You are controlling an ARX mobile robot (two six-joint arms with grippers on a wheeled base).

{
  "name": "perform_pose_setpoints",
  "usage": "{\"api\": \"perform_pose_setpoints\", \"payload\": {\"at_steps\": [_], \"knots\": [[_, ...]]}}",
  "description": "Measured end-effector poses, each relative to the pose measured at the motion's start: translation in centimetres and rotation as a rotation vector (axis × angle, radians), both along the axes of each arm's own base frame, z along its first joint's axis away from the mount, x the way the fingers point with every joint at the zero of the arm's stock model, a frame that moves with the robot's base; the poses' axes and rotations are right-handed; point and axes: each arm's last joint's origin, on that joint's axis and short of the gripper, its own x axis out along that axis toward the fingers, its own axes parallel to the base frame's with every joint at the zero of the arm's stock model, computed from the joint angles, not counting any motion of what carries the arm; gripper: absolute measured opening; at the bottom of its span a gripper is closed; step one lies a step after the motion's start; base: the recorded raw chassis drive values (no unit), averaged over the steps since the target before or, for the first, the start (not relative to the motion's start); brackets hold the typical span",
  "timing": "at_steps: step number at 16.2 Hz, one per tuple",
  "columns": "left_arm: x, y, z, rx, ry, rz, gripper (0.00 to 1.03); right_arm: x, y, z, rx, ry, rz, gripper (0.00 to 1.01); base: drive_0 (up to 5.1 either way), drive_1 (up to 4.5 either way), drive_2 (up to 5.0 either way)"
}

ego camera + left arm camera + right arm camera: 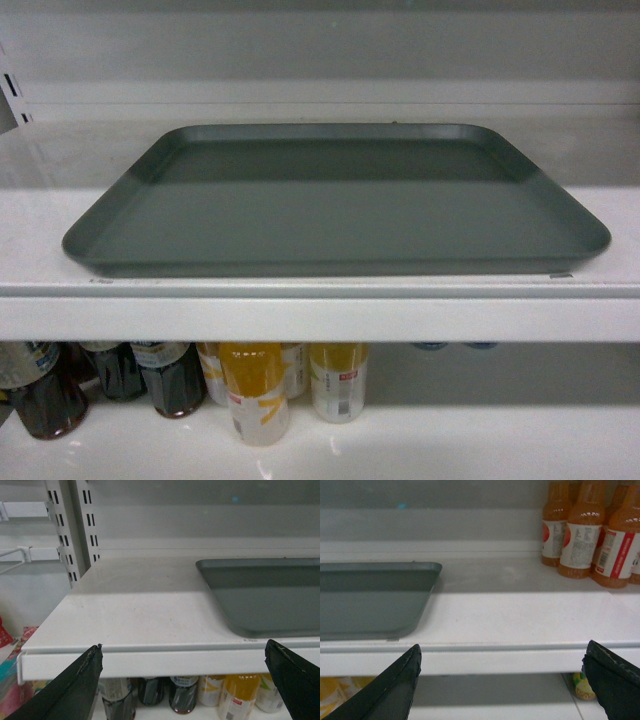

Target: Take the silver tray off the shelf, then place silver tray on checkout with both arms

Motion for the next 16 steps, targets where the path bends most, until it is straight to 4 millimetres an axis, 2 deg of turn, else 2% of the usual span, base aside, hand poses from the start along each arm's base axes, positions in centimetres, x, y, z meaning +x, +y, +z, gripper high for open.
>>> {"api": "perform_pose_setpoints", "payload": {"at_steps": [2,16], "knots": [[0.00,0.00,-0.04,0.000,0.005,0.002,0.98,0.00,0.00,0.04,0.000,-0.004,0.001,0.98,0.0,2.81,-2.8],[0.00,0.00,0.01,0.000,-0.001,0.000,0.98,0.00,0.00,0.04,0.000,-0.005,0.000,0.98,0.0,0.00,0.0]]}}
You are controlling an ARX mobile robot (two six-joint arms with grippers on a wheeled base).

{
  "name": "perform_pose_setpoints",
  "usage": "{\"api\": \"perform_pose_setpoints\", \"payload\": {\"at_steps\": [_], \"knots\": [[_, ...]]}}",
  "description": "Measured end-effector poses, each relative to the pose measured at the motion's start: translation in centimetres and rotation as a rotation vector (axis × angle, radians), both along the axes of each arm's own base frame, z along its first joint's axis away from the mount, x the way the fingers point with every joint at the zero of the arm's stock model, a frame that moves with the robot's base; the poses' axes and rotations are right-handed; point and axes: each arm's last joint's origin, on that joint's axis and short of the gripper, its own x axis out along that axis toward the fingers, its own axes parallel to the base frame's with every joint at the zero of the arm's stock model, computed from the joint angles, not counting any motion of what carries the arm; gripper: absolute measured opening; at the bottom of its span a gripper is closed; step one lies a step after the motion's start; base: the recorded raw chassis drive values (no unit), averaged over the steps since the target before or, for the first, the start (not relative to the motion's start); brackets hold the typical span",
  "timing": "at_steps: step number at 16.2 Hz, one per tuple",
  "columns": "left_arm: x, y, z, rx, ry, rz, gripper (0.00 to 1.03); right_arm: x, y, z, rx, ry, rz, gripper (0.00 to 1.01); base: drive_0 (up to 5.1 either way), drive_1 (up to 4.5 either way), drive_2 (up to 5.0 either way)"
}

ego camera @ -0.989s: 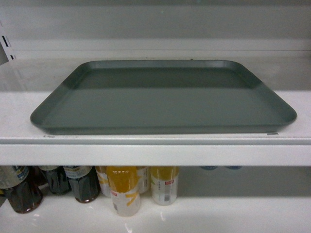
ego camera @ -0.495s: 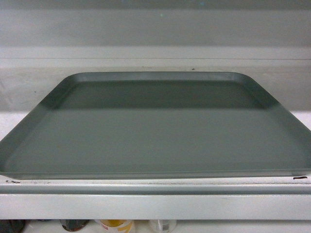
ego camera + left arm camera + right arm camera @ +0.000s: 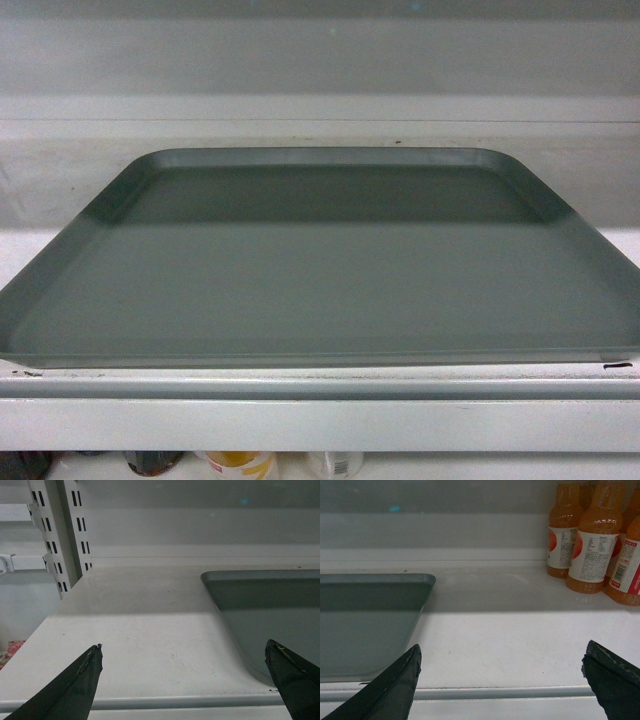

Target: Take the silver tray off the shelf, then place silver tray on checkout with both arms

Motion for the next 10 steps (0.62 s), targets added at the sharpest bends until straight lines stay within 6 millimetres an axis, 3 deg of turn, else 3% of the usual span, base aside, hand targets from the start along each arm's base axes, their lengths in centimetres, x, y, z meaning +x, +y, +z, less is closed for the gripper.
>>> {"api": "perform_pose_setpoints", "payload": {"at_steps": [10], "knots": [[-0.03,-0.01,-0.16,-0.006,0.053,0.005,0.98,-0.01,0.00,-0.16,0.013,0.034,-0.001,0.98,0.0,0.00,0.0]]}}
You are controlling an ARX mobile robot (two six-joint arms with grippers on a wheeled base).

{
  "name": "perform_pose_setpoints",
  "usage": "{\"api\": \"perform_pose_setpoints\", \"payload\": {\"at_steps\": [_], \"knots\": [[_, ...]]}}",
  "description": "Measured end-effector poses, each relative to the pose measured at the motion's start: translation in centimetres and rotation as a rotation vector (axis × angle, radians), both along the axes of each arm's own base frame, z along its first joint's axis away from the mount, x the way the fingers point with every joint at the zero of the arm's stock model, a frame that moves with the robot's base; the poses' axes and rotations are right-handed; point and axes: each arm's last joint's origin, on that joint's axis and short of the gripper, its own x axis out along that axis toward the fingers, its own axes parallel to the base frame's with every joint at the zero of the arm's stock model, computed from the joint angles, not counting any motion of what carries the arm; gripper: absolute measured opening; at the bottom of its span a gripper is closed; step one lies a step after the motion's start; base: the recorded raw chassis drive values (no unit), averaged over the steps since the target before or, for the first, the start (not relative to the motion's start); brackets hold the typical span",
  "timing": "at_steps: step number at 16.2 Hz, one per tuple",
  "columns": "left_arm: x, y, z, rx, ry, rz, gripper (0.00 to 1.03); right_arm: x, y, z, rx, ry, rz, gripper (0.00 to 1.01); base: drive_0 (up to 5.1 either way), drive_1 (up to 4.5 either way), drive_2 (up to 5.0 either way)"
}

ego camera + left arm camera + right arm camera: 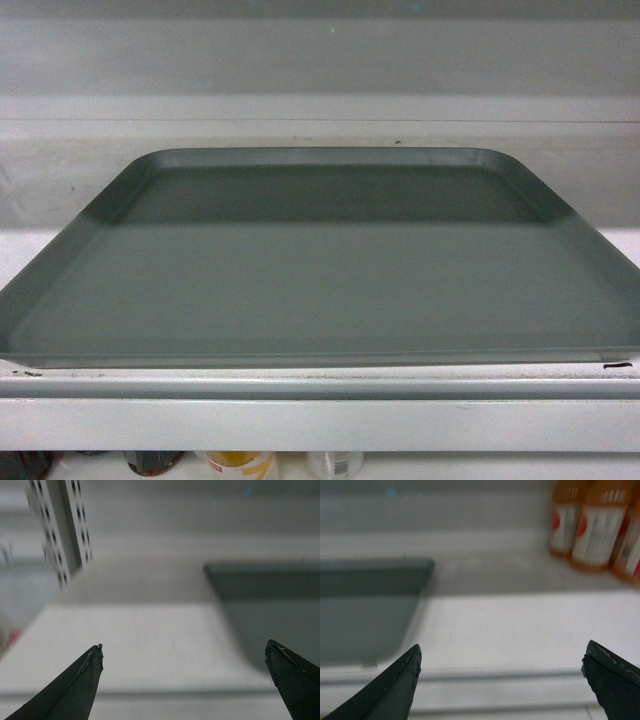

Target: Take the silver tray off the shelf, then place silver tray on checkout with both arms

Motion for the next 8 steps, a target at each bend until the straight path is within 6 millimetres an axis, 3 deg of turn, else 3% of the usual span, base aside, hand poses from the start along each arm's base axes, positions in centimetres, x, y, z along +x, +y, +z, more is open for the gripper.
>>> {"api": "perform_pose_setpoints", "payload": {"at_steps": [1,3,8], "knots": [[0.0,-0.2,0.0,-0.016,0.172,0.014,0.98,0.2,0.0,-0.2,0.039,0.110,-0.002,0.98,0.0,0.00,0.0],[0.6,-0.8,1.1,-0.024,0.319,-0.022,0.98,1.3,0.1,0.1,0.085,0.169,0.009,0.98,0.0,0.00,0.0],[2.4,-1.5,3.3,-0.075,0.251,-0.070,0.98,3.8,0.4,2.5,0.102,0.091,0.062,0.98,0.0,0.00,0.0]]}}
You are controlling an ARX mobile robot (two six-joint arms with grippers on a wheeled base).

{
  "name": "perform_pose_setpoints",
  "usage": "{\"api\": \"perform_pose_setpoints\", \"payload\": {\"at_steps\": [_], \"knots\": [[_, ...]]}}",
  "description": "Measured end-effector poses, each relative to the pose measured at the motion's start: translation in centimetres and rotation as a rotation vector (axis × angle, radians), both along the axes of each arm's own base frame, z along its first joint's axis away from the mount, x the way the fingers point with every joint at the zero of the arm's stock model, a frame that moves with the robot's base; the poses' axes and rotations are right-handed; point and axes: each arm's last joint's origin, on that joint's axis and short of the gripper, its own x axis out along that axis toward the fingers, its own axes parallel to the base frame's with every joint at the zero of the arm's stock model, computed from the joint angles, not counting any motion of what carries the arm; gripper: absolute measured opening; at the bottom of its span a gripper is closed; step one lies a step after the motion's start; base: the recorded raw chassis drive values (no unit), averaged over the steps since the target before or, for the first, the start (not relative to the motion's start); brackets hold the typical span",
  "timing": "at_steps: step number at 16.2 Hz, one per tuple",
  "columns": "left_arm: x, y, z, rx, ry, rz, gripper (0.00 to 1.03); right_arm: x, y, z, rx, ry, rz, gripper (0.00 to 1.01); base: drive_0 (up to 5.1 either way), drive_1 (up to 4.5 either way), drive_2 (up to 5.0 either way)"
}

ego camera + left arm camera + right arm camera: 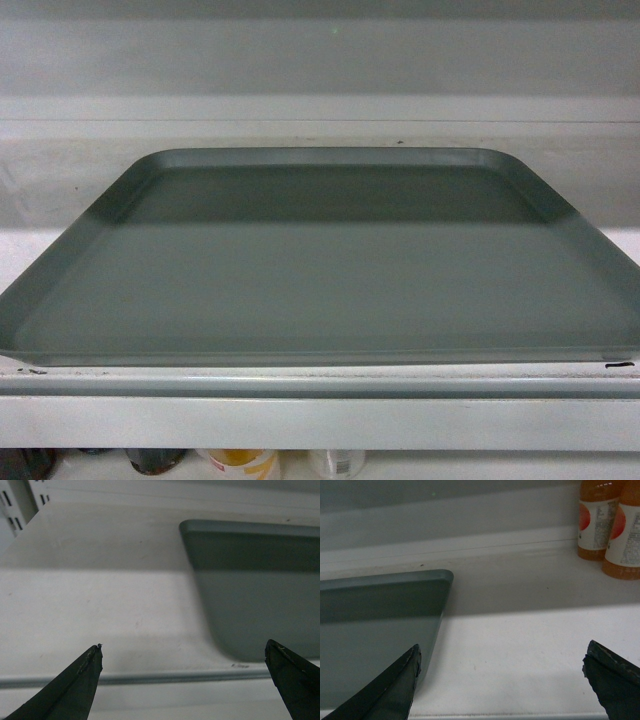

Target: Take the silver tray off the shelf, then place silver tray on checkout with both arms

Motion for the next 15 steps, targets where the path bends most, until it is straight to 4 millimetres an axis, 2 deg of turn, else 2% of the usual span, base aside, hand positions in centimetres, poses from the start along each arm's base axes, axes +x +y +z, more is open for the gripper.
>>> {"api": "perform_pose_setpoints", "payload": {"at_steps": [4,7,13,15], "knots": [[2.4,-1.3,0.8,-0.014,-0.028,-0.054,0.98,2.6,0.7,1.3,-0.028,-0.040,0.055,0.98,0.0,0.00,0.0],[5.0,-2.1,1.1,-0.010,-0.029,-0.079,0.98,4.8,1.7,1.7,-0.052,-0.042,0.103,0.98,0.0,0.00,0.0],[10.8,-2.4,0.9,0.020,0.039,-0.070,0.98,9.5,4.1,0.5,-0.115,0.026,0.184,0.98,0.0,0.00,0.0],[12.2,-2.7,0.6,0.021,0.069,-0.077,0.98,10.8,4.4,0.0,-0.128,0.066,0.183,0.98,0.0,0.00,0.0]]}}
